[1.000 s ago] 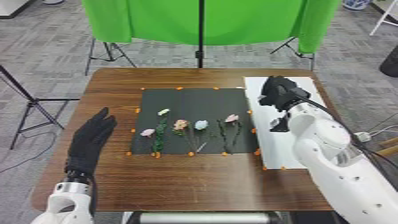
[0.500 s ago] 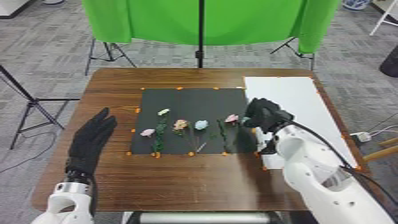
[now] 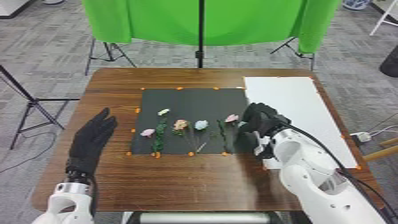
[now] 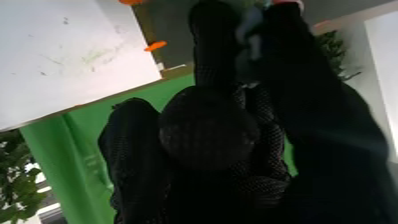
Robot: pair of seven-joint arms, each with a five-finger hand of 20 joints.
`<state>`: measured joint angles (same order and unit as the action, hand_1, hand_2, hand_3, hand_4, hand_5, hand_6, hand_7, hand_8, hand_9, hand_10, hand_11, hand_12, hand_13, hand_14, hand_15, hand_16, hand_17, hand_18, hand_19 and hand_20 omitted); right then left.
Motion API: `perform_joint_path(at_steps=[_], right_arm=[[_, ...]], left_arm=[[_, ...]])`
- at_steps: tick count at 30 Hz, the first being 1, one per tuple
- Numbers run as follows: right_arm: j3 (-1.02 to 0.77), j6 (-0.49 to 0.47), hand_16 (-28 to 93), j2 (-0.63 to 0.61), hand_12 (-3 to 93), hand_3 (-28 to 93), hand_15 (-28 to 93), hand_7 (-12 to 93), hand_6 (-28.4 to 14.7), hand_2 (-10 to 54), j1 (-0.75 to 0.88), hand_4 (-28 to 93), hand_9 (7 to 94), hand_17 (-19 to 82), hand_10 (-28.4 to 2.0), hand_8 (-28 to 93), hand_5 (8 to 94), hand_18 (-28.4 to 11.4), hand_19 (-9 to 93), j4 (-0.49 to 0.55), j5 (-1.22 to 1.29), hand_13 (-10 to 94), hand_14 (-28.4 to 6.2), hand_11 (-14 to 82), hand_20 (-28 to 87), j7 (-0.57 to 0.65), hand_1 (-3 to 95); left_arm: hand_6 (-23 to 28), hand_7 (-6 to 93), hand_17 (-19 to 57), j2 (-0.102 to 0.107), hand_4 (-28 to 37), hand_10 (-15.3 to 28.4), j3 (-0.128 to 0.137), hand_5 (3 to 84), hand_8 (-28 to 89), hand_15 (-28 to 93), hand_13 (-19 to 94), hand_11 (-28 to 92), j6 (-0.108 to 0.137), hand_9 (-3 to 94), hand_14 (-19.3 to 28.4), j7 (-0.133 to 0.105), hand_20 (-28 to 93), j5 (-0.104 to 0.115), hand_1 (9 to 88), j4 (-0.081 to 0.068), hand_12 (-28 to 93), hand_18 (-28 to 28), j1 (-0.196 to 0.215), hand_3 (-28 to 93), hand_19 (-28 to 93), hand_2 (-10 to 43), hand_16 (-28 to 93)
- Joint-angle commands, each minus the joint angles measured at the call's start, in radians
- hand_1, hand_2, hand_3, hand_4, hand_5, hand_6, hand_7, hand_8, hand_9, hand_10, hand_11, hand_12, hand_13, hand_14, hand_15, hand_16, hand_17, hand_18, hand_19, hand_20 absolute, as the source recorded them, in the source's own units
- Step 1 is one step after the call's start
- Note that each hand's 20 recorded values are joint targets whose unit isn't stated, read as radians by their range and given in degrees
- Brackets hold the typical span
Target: Arrange flowers
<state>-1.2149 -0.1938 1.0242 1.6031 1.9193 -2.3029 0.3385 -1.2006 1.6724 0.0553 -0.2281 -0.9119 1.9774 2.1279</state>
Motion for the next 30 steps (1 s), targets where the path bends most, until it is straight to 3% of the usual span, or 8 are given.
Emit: perform_joint_path(at_steps=[1,7,19,23,25,28,29,30], right_arm=[[-0.016,-0.033,35,0.003,29.2,50,58,15,-0.7,-9.5,0.03,-9,81.6,67,-12.4,8,71.1,-7.9,93,0.009,-0.035,92,-0.8,20.4,50,-0.007,53.8],[-0.047,-0.083,35,-0.002,23.3,58,58,14,-0.1,-9.5,0.05,-12,79.1,67,-13.4,-7,66.7,-8.0,93,0.032,-0.044,91,-1.1,24.0,50,-0.004,45.5],[-0.099,-0.117,35,0.01,24.0,52,58,8,-1.8,-9.5,0.054,-11,74.8,65,-15.6,-6,57.0,-9.3,93,0.075,-0.042,89,-2.3,23.1,50,-0.008,34.3],[-0.17,0.215,35,0.046,24.1,53,58,9,-2.6,-9.5,0.101,-10,75.7,64,-16.1,-6,59.0,-9.8,93,0.102,0.079,89,-3.0,23.5,51,-0.047,27.1],[-0.257,0.297,34,0.105,24.3,56,57,9,-2.8,-8.0,0.149,-10,77.1,63,-15.8,-6,61.2,-10.6,93,0.131,0.322,89,-3.7,24.4,49,-0.115,24.5],[-0.409,0.172,27,0.206,21.4,62,37,13,-1.8,-2.3,0.218,-11,72.3,39,-16.2,-7,64.9,-16.1,68,0.148,0.846,68,-13.4,18.2,43,-0.236,20.4],[-0.431,0.137,26,0.229,19.3,65,22,12,-1.1,-1.7,0.232,-12,66.7,28,-16.4,-7,63.6,-15.5,45,0.126,0.96,55,-14.8,13.8,41,-0.296,18.4],[-0.44,0.12,26,0.247,18.8,65,19,12,-0.9,-1.5,0.246,-13,65.2,26,-16.4,-7,62.7,-15.1,39,0.115,1.034,52,-14.6,12.8,40,-0.323,17.8]], left_arm=[[5.3,4.1,5.7,-0.008,-21.8,12.9,0.001,40.0,-5,7,29,10,-0.012,38.8,14.9,0.007,21,-0.007,23.3,-0.001,13,12.0,0.016,64,5,-2.4,3],[5.2,4.1,5.7,-0.005,-21.5,12.8,0.002,39.9,-5,7,29,11,-0.016,38.8,14.9,0.01,21,-0.008,23.5,-0.002,13,12.0,0.015,64,5,-3.1,3],[5.1,4.1,5.3,-0.003,-22.0,12.8,0.0,39.8,-5,7,29,11,-0.022,38.8,14.9,0.016,20,-0.009,23.2,-0.005,13,12.1,0.007,65,4,-4.4,3],[5.1,4.1,5.2,0.002,-22.1,12.7,-0.001,39.8,-5,7,29,11,-0.023,38.9,14.9,0.018,20,-0.01,23.3,-0.005,13,12.1,0.005,65,4,-4.4,3],[5.1,4.1,5.2,0.002,-22.1,12.8,-0.005,39.8,-5,7,29,11,-0.024,38.8,14.9,0.015,20,-0.009,23.3,-0.006,13,12.1,0.003,65,4,-4.4,3],[5.0,4.3,5.2,-0.003,-22.2,12.8,-0.008,39.9,-5,7,29,11,-0.021,38.9,14.9,0.009,20,-0.023,23.3,0.001,13,12.1,0.009,65,4,-4.4,3],[5.0,4.3,5.2,-0.002,-22.2,12.8,-0.007,40.0,-5,7,29,11,-0.023,39.0,14.9,0.011,20,-0.029,23.3,0.005,13,12.1,0.013,65,4,-4.3,3],[5.0,4.4,5.2,-0.002,-22.2,12.8,-0.006,40.1,-5,7,29,11,-0.026,39.1,14.9,0.01,20,-0.036,23.2,0.007,13,12.1,0.015,65,4,-4.3,3]])
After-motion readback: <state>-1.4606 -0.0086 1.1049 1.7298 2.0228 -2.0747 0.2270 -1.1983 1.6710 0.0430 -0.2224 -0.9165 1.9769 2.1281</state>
